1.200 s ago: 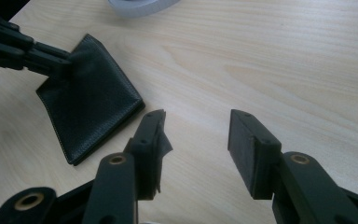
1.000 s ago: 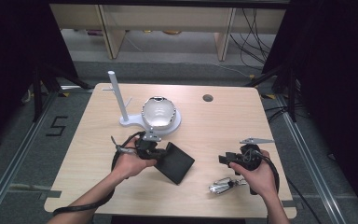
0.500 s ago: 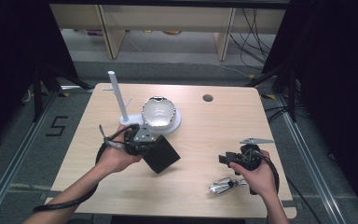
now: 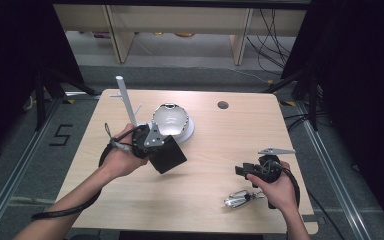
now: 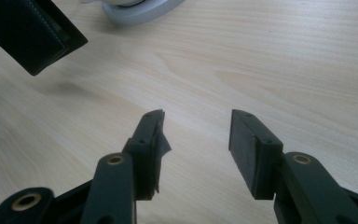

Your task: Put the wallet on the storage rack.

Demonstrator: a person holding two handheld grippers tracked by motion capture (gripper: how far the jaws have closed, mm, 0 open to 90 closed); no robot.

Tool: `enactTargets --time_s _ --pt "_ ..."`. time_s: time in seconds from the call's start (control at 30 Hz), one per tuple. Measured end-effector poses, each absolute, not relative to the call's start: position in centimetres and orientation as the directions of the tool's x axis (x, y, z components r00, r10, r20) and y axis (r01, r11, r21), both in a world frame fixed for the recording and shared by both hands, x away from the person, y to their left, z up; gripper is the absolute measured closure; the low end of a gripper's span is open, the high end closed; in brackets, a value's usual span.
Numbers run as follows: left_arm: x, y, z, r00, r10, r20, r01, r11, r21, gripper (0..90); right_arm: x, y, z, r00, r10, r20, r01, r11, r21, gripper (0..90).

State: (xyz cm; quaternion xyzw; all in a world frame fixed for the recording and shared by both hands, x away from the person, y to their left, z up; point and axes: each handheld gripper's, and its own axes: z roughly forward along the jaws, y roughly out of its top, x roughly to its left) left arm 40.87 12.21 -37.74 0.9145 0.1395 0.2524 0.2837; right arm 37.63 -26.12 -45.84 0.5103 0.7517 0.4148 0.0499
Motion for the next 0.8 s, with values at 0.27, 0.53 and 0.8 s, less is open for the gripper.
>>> enactTargets --time_s 0.27,0.53,0.8 --pt "41.7 12.2 -36.9 0.817 0.409 0.406 0.109 -0.801 0.588 82.4 37.7 -26.4 -45.9 -0.486 0.815 0.316 0.713 0.16 0.683 55.6" --pt "42.4 12.3 -36.3 0.806 0.405 0.432 0.095 -0.809 0.581 82.4 37.6 -26.3 -46.0 -0.468 0.812 0.348 0.73 0.134 0.671 55.4" --pt "43.1 12.3 -35.6 0.796 0.386 0.466 0.066 -0.821 0.567 82.4 37.6 -26.2 -46.1 -0.465 0.812 0.353 0.731 0.128 0.67 55.2"
